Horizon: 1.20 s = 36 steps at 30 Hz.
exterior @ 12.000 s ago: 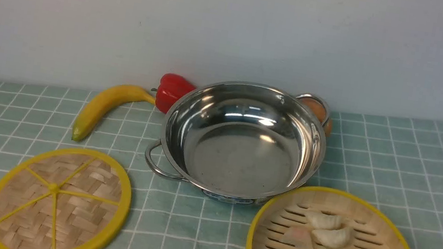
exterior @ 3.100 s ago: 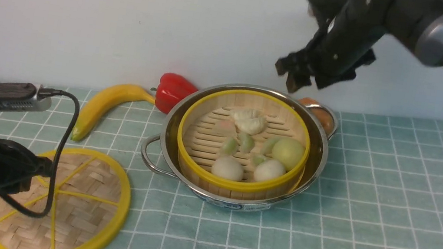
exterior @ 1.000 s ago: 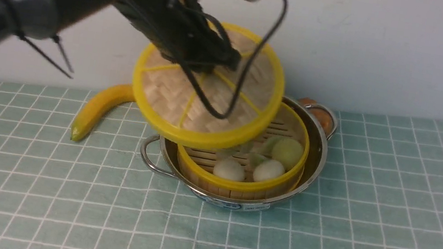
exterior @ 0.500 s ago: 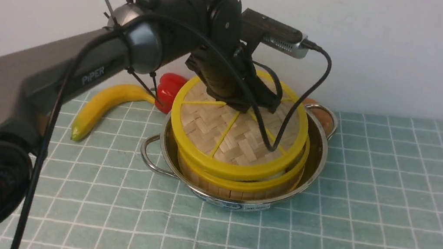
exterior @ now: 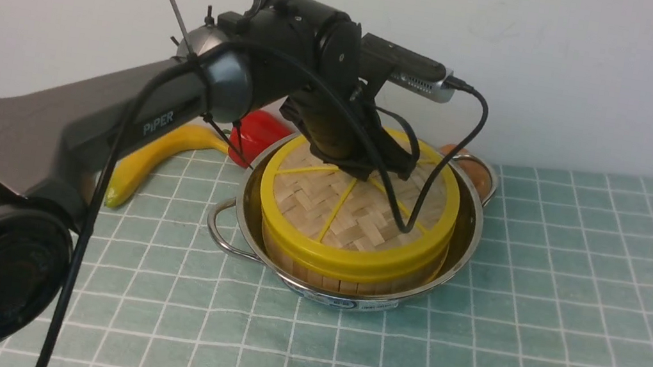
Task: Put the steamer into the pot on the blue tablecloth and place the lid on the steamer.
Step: 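Place the yellow bamboo steamer lid onto the steamer in the pot with the left gripper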
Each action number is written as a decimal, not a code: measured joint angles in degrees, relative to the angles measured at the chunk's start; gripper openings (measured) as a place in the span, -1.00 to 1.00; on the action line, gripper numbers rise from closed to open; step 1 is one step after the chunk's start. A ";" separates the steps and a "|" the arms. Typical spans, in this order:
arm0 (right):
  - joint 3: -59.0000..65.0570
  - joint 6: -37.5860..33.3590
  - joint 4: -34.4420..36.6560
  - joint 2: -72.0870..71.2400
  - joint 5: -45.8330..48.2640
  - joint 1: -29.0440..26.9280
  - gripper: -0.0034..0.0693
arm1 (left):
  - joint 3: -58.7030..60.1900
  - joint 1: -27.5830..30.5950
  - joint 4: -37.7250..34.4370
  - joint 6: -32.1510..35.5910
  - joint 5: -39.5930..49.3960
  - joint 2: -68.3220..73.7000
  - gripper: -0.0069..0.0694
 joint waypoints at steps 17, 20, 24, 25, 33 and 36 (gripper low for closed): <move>0.04 0.00 0.00 0.00 0.00 0.00 0.32 | -0.13 0.00 -1.48 0.00 0.06 0.29 -0.52; 0.06 0.00 0.00 0.00 0.00 0.00 0.32 | -0.13 0.00 -1.48 0.00 0.06 0.29 -0.52; 0.11 0.00 0.00 0.00 0.00 0.00 0.32 | -0.13 0.00 -1.48 0.00 0.06 0.29 -0.52; 0.11 0.00 0.00 0.00 0.00 0.00 0.32 | -0.13 0.00 -1.48 0.00 0.06 0.29 -0.52; 0.17 0.00 0.00 0.00 0.00 0.00 0.32 | -0.18 0.00 -1.48 0.05 0.06 0.29 -0.50; 0.17 0.00 0.00 0.00 0.00 0.00 0.32 | -0.57 0.00 -1.48 0.43 0.06 0.49 -0.30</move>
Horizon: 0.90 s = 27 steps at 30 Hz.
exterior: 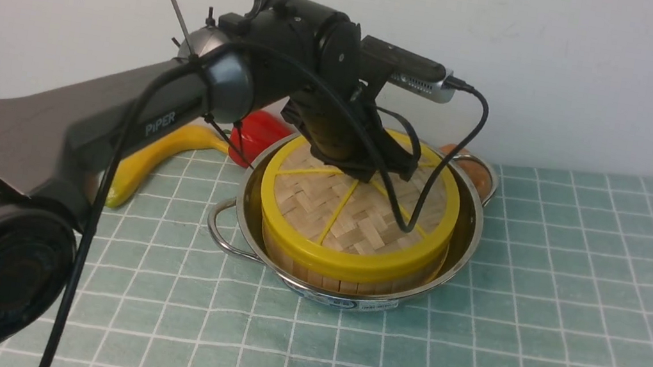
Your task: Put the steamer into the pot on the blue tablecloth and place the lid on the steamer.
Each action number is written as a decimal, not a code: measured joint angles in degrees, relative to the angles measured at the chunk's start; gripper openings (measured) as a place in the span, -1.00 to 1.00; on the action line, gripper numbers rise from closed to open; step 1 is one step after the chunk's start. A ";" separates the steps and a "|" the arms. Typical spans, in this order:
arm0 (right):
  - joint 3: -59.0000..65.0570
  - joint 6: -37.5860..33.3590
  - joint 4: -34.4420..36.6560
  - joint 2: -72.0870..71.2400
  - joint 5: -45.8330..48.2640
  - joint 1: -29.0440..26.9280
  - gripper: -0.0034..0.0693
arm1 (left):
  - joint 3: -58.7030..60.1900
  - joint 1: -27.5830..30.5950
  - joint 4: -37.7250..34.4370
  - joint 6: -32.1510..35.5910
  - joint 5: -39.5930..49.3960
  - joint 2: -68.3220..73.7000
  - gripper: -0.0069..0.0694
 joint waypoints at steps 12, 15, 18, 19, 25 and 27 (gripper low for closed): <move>0.04 -0.05 -0.18 0.00 0.00 0.00 0.32 | -23.11 0.00 16.78 0.00 17.38 -0.35 0.56; 0.04 -0.30 -0.99 0.00 0.00 0.00 0.32 | -27.68 0.00 19.89 0.00 18.02 -2.71 0.55; 0.04 -1.11 -3.07 0.00 0.00 0.00 0.32 | -29.85 0.00 22.88 1.13 18.15 -7.85 0.41; 0.04 -1.57 -4.29 0.00 0.00 0.00 0.32 | -29.98 0.00 23.26 1.21 18.22 -11.21 0.26; 2.45 -2.69 -8.49 -0.09 -0.26 0.00 0.32 | -27.86 0.00 19.99 1.28 18.42 -22.73 -0.42; 6.75 -3.07 -10.29 -0.21 -0.26 0.00 0.32 | -24.28 0.00 14.76 1.54 18.42 -29.77 -0.78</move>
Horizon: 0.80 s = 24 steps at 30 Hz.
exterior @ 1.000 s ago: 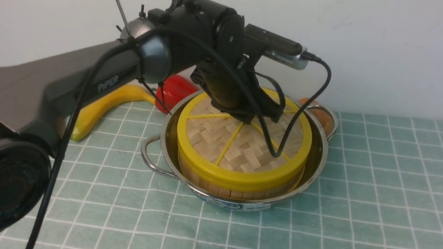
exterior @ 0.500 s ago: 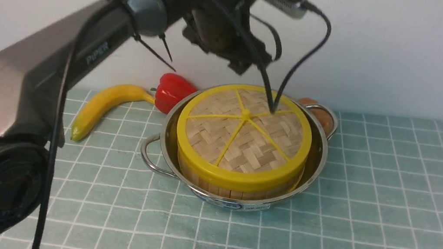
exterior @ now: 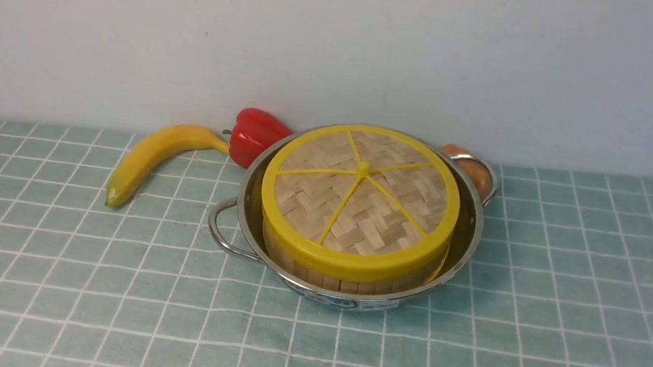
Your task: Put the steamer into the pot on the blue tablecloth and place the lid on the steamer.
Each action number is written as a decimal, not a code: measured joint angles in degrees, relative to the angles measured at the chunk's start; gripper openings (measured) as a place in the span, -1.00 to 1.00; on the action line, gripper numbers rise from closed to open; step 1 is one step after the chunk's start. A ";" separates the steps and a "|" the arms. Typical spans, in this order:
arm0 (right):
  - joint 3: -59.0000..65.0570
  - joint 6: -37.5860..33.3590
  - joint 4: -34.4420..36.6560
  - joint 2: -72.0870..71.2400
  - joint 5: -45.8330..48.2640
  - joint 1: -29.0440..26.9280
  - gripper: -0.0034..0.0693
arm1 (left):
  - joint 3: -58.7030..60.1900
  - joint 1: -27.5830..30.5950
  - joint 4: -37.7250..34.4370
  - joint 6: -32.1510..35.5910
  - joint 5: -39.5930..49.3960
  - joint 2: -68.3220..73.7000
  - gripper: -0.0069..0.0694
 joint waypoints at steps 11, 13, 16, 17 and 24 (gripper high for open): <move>22.66 -1.38 -4.54 -0.07 -5.20 0.00 0.32 | 35.09 0.00 -5.09 5.28 0.08 -27.77 -0.88; 26.75 -1.55 -5.22 -0.07 -10.09 0.00 0.29 | 45.01 0.00 -5.19 5.64 0.21 -33.10 -0.88; 31.00 -1.56 -5.80 -0.07 -15.07 0.00 0.15 | 58.12 0.00 -5.19 5.64 -1.02 -40.14 -0.88; 31.28 -1.56 -5.88 -0.07 -15.77 0.00 0.12 | 60.10 0.00 -5.19 5.64 -1.64 -41.17 -0.88; 37.81 -1.61 -6.04 -0.07 -21.53 0.00 -0.78 | 83.92 0.00 -6.48 2.67 -11.10 -54.55 -0.88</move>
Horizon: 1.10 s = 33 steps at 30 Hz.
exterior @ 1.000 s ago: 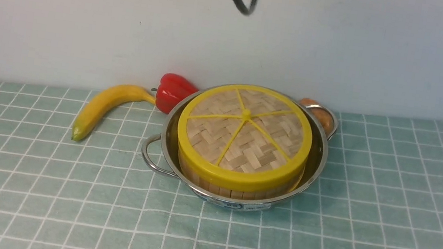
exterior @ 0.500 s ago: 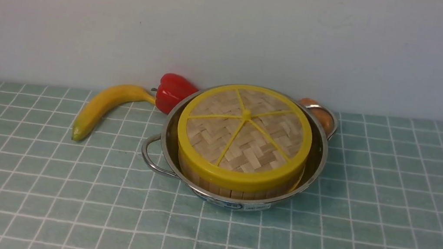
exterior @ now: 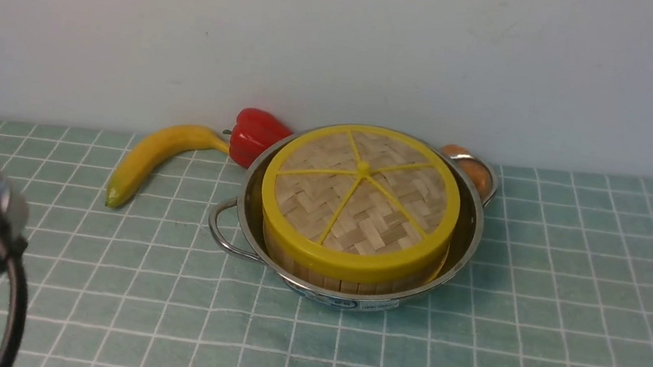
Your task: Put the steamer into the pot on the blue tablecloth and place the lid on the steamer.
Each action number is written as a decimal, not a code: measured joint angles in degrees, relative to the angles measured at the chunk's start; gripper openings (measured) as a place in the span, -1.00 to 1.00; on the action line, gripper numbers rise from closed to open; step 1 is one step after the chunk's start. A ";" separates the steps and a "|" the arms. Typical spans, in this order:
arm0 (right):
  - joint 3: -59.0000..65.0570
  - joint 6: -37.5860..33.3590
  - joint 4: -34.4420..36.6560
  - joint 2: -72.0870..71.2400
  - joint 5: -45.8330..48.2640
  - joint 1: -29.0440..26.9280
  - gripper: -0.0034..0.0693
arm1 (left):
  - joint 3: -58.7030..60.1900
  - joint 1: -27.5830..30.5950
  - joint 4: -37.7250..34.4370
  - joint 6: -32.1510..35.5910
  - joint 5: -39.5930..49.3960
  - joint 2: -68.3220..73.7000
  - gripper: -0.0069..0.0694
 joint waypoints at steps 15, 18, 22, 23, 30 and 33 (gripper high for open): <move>0.59 0.05 11.45 0.00 -0.19 0.00 -0.91 | 6.30 0.00 -1.54 -0.78 -0.12 -5.51 -0.84; 0.59 0.05 13.93 0.00 -0.19 0.00 -0.88 | 6.30 0.00 -1.54 -0.78 -0.12 -5.51 -0.84; 0.59 0.05 15.32 0.00 -0.19 0.00 -0.85 | 6.30 2.42 -1.69 -0.05 -0.28 -5.77 -0.81; 0.59 0.05 15.77 0.00 -0.19 0.00 -0.83 | 6.30 4.70 -1.48 0.83 -0.30 -6.31 -0.81; 0.59 0.05 16.67 0.00 -0.19 0.00 -0.76 | 10.23 22.32 -0.56 2.53 -10.13 -15.33 -0.79; 0.59 0.05 16.79 0.00 -0.19 0.00 -0.74 | 19.45 29.14 -0.69 0.92 -25.39 -22.89 -0.77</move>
